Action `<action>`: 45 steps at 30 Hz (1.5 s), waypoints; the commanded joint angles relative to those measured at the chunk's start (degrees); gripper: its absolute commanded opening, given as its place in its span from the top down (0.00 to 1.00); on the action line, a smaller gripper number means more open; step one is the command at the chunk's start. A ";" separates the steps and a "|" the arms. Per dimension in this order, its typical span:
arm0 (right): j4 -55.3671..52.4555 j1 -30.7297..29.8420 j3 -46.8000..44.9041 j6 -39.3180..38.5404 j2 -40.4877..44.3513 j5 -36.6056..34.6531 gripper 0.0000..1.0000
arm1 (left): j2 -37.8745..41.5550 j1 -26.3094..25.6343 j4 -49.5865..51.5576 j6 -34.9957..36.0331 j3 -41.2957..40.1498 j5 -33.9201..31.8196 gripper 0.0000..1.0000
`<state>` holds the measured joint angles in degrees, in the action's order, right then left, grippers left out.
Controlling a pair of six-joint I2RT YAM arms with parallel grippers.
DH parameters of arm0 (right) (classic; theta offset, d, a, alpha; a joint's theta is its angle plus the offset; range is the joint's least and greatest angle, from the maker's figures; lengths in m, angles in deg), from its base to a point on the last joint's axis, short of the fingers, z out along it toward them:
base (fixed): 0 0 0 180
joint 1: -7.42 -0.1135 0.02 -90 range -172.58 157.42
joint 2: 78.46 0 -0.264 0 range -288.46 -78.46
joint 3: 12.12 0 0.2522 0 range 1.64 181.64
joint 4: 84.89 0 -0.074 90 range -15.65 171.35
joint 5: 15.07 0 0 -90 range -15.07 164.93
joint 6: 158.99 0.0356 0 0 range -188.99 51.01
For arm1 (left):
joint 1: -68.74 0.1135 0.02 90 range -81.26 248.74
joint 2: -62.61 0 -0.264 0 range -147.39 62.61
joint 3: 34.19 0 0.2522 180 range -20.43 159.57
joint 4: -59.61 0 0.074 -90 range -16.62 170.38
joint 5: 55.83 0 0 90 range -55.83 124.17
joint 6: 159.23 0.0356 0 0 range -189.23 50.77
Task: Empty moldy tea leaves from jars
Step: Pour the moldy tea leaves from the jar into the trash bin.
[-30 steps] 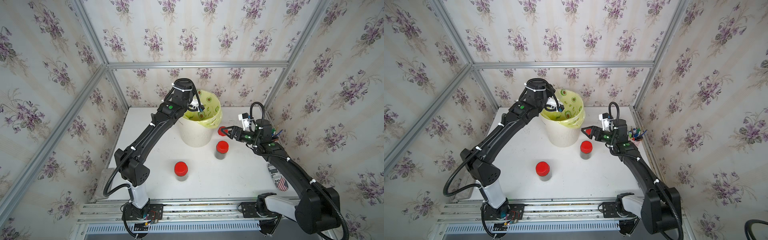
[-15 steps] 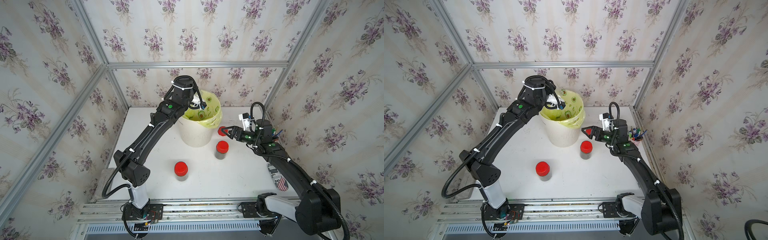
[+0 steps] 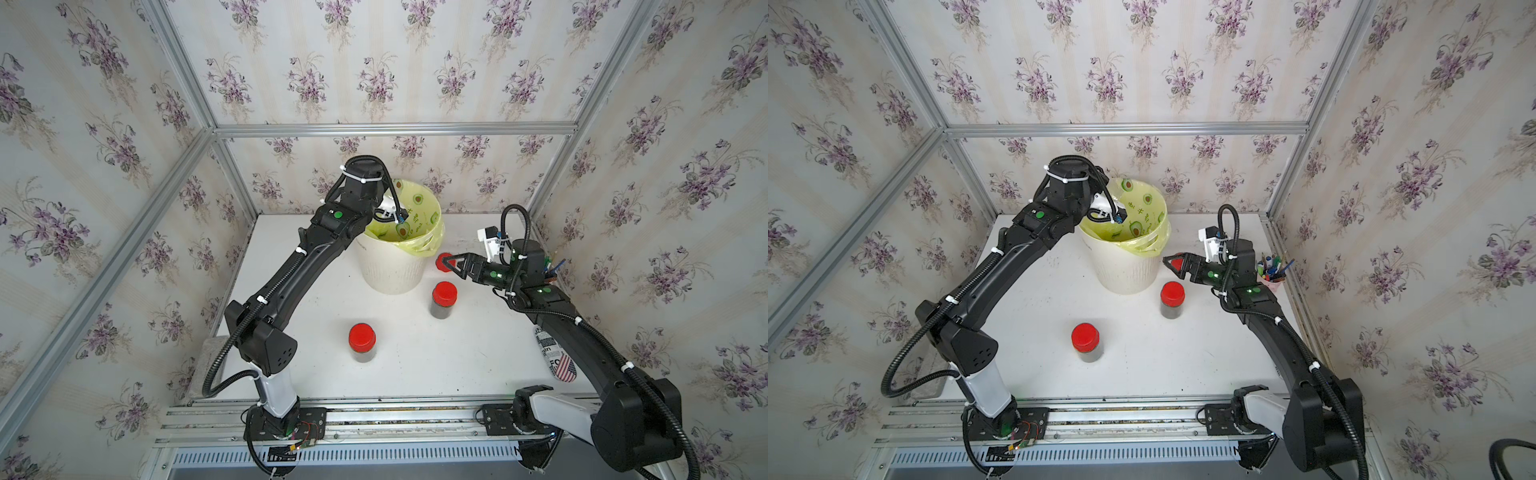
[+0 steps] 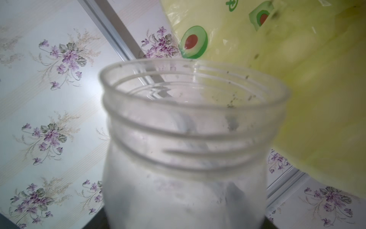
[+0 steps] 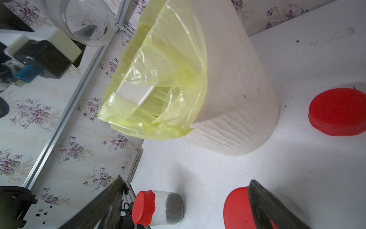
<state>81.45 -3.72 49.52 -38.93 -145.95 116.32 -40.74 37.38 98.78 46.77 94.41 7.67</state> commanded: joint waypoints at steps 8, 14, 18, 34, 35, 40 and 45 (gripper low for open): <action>0.92 -0.02 0.11 0.27 0.20 0.14 0.05 | -0.45 0.40 -3.78 7.44 0.81 2.84 0.36; -0.07 0.01 0.93 -0.53 0.47 -0.87 0.06 | 0.05 -0.16 -6.23 -5.61 2.63 5.62 0.35; -0.90 -0.01 3.58 -1.30 0.40 -1.08 0.10 | 1.28 0.32 -6.65 -16.43 -0.56 6.45 0.37; -0.88 -1.74 19.53 0.45 -3.64 -4.03 0.35 | 9.03 0.52 -12.83 -41.50 -11.46 13.62 0.38; -0.80 -2.36 21.09 0.36 -4.47 -4.51 0.36 | 9.74 0.55 -13.09 -42.01 -12.45 14.05 0.38; -0.74 -5.65 27.71 -0.02 -9.12 -6.12 0.41 | 12.39 0.65 -14.17 -43.90 -16.16 16.08 0.38; -1.52 -8.40 34.00 -0.80 -14.08 -7.56 0.41 | 13.35 0.62 -14.92 -43.62 -18.20 17.26 0.38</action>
<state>79.74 -11.24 81.08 -39.15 -158.32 110.14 -27.76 37.95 87.13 3.98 76.82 23.36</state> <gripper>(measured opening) 0.589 0.715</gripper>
